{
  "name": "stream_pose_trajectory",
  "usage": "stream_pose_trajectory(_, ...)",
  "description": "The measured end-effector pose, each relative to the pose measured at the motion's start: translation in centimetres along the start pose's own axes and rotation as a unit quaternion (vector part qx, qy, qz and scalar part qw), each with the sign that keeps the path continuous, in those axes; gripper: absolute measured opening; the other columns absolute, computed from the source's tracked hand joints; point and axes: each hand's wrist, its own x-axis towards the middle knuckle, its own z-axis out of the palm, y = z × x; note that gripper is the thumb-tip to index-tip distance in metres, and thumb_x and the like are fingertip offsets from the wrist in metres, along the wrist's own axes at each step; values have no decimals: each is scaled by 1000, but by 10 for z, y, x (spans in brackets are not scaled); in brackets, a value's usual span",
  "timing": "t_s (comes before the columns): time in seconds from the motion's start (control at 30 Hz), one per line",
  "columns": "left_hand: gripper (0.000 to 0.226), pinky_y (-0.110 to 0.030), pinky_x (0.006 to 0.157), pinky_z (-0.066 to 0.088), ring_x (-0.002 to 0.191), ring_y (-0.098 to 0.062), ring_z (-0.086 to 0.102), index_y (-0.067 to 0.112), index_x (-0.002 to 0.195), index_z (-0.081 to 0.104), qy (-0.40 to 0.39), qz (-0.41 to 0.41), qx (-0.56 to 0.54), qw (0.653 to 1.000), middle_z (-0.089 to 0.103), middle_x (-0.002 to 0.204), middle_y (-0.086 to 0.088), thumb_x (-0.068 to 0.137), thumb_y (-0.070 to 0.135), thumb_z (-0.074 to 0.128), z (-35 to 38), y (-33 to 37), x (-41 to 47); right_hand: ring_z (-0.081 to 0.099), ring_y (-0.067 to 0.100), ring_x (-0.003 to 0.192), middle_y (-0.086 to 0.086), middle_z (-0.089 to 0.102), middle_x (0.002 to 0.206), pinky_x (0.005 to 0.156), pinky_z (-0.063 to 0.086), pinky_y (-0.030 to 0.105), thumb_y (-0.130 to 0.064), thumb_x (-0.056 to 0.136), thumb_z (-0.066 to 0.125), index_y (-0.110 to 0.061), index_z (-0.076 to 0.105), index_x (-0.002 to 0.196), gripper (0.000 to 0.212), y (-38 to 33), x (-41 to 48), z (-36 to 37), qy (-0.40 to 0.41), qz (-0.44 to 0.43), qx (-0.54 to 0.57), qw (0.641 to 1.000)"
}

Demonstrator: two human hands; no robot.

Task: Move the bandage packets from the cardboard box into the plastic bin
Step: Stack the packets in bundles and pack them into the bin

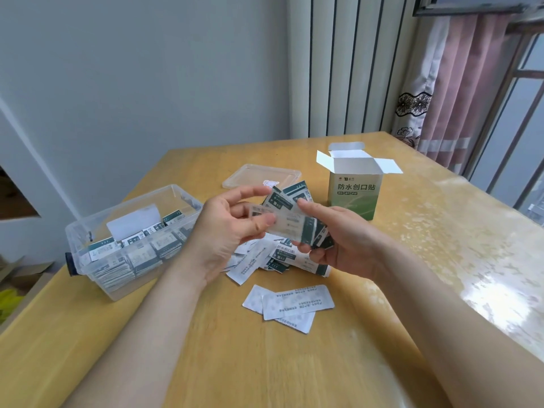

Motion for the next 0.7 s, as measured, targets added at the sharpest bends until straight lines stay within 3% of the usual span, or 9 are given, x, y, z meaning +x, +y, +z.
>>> stream_pose_trajectory(0.1,47,-25,67,57,76,-17,65,25,110,65,54,61,159,984,66,83,-6,73,0,79,12,-12,3,58,25,80,14,64,94,59,39,27,-36,94,57,-7,65,117,38,3,1,6,-12,17,32,999)
stream_pose_trajectory(0.23,54,-7,71,45,82,-7,54,43,116,56,111,121,295,941,53,98,11,74,20,82,10,-20,6,58,20,70,14,67,85,45,30,19,-38,97,51,-14,60,121,35,4,0,9,-42,42,26,998)
stream_pose_trajectory(0.33,51,-14,79,49,91,-1,57,35,126,56,103,120,297,942,58,104,18,80,24,77,11,-20,4,49,18,61,12,62,77,44,30,20,-41,99,45,-14,60,117,35,4,1,9,-62,40,17,997)
stream_pose_trajectory(0.4,46,-19,83,52,91,3,60,28,126,60,97,139,299,939,65,100,19,84,19,74,13,-21,2,53,20,62,11,60,74,44,36,20,-43,100,43,-13,59,115,37,4,0,10,-63,46,31,996)
stream_pose_trajectory(0.47,44,-27,85,54,91,-7,63,26,128,60,94,170,355,915,69,106,10,87,16,69,14,-21,1,58,21,63,11,59,74,43,41,20,-45,100,41,-13,58,115,39,4,-1,10,-68,56,52,995)
stream_pose_trajectory(0.53,47,-25,84,53,87,-15,63,26,133,56,81,194,397,893,67,118,4,89,11,65,18,-21,-1,54,19,60,9,57,74,41,38,19,-47,100,40,-12,57,115,41,3,-1,9,-82,58,65,993)
stream_pose_trajectory(0.63,58,-28,101,48,125,-6,50,28,141,47,32,199,343,917,45,146,8,87,17,67,21,-19,-3,43,14,54,6,52,70,39,29,17,-53,97,42,-10,63,114,51,3,0,8,-85,47,77,992)
stream_pose_trajectory(0.7,77,-28,107,41,138,-3,33,41,144,35,-17,176,331,927,20,157,17,79,34,75,23,-17,-6,41,13,52,4,52,67,41,27,18,-56,95,44,-13,75,93,52,4,1,8,-60,37,71,995)
